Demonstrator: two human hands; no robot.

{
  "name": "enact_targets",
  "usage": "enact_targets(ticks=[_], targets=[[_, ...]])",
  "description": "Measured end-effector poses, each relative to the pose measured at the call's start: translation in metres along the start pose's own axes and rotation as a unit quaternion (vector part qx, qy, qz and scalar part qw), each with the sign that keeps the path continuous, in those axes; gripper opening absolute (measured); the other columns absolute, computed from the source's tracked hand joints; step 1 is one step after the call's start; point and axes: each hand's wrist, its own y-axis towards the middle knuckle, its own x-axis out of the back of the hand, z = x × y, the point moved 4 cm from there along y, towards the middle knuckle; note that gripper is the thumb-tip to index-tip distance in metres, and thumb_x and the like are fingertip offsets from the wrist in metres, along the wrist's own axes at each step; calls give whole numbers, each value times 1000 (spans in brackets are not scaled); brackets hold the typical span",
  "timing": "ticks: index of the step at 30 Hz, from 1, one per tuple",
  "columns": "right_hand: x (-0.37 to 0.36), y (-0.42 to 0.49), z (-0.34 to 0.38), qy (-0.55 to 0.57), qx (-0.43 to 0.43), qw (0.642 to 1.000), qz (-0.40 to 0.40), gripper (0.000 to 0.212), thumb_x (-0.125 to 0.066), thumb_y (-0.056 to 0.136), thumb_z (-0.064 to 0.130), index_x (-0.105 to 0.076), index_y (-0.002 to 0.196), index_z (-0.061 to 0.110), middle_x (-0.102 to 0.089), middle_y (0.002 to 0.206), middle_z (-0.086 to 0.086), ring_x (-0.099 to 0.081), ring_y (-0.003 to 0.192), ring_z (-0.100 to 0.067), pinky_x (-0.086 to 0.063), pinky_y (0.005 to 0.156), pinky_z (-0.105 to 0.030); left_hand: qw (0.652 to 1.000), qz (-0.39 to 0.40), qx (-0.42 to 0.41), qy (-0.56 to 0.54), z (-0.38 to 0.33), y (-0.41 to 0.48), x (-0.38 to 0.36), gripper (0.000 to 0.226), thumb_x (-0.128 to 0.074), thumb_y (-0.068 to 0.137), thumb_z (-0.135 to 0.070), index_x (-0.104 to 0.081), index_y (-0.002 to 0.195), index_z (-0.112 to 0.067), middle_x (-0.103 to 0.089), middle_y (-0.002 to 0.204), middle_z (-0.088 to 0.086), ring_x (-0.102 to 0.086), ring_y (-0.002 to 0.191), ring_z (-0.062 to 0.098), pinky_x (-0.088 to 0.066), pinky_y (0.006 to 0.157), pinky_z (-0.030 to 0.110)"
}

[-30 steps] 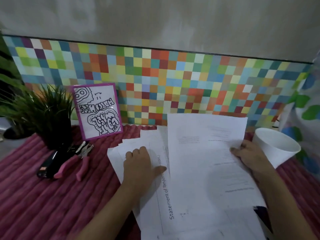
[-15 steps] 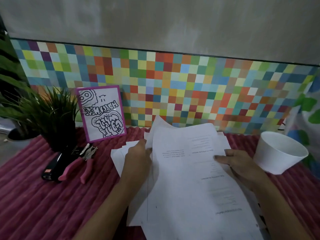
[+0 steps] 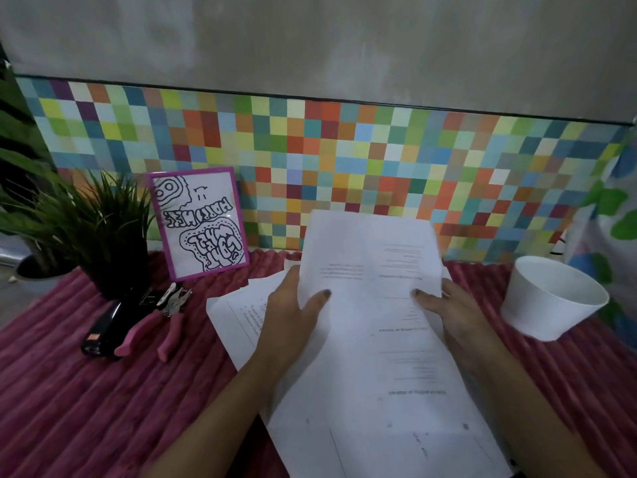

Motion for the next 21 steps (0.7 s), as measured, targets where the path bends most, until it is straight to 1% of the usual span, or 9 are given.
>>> enact_targets(ticks=[4, 7, 8, 10, 12, 14, 15, 17, 21], targets=[[5, -4, 15, 2, 34, 999, 33, 40, -72, 79, 2, -63, 117, 9, -74, 105, -11, -72, 92, -32, -60, 66, -35, 986, 7, 1, -165, -11, -6, -7, 38, -53, 94, -2, -55, 124, -25, -67, 116, -13, -63, 108, 2, -49, 90, 18], [21, -2, 21, -44, 33, 998, 40, 37, -70, 78, -4, -66, 115, 4, -74, 105, -12, -73, 91, -30, -60, 68, -31, 972, 50, 69, -217, -10, -6, -13, 33, -51, 96, -4, -58, 124, -20, -68, 117, -8, -64, 109, 12, -49, 91, 28], [30, 0, 22, -68, 34, 997, 24, 35, -69, 78, -5, -67, 112, 1, -74, 104, -14, -73, 88, -29, -60, 69, -31, 978, 53, 79, -187, -8, -4, -9, 27, -51, 96, -9, -59, 121, -18, -69, 114, -6, -63, 107, 15, -48, 87, 28], [47, 3, 27, -133, 35, 991, 0, 25, -69, 80, -2, -70, 105, 1, -75, 98, -13, -74, 79, -25, -60, 66, -29, 997, 17, 68, 29, -2, 3, 9, 26, -54, 96, -28, -59, 118, -15, -66, 114, -3, -59, 108, 19, -45, 86, 28], [58, 3, 31, -180, 32, 983, -4, 15, -65, 86, -1, -69, 99, 3, -76, 91, -5, -73, 72, -21, -60, 62, -26, 949, -1, 68, 308, 8, 3, 26, 60, -61, 85, -51, -48, 128, -11, -54, 127, 5, -48, 119, 26, -41, 95, 37], [65, 4, 33, -226, 24, 974, -15, 14, -61, 89, -1, -63, 101, 7, -70, 91, 4, -67, 77, -21, -53, 69, -28, 896, 48, 127, 423, 16, -3, 30, 88, -66, 71, -65, -38, 130, -7, -46, 128, 10, -42, 121, 31, -40, 95, 41], [69, 5, 33, -248, 17, 968, -24, 16, -61, 90, -1, -60, 103, 9, -64, 96, 3, -60, 85, -22, -47, 77, -31, 890, 69, 149, 426, 18, -5, 29, 92, -70, 65, -67, -37, 126, -6, -45, 125, 11, -42, 119, 31, -40, 93, 39], [74, 8, 31, -253, -2, 967, -16, 16, -61, 89, -4, -59, 97, 9, -61, 105, 0, -58, 91, -24, -42, 82, -33, 910, 77, 158, 375, 21, -6, 25, 88, -79, 62, -58, -38, 119, -6, -45, 120, 11, -47, 113, 31, -40, 85, 34], [70, 7, 22, -218, -32, 975, 24, 21, -61, 83, -10, -71, 99, 1, -74, 102, -16, -71, 85, -36, -55, 78, -37, 951, 66, 163, 255, 21, -3, 21, 68, -83, 70, -33, -44, 120, -8, -52, 106, 1, -53, 98, 24, -38, 75, 27]])
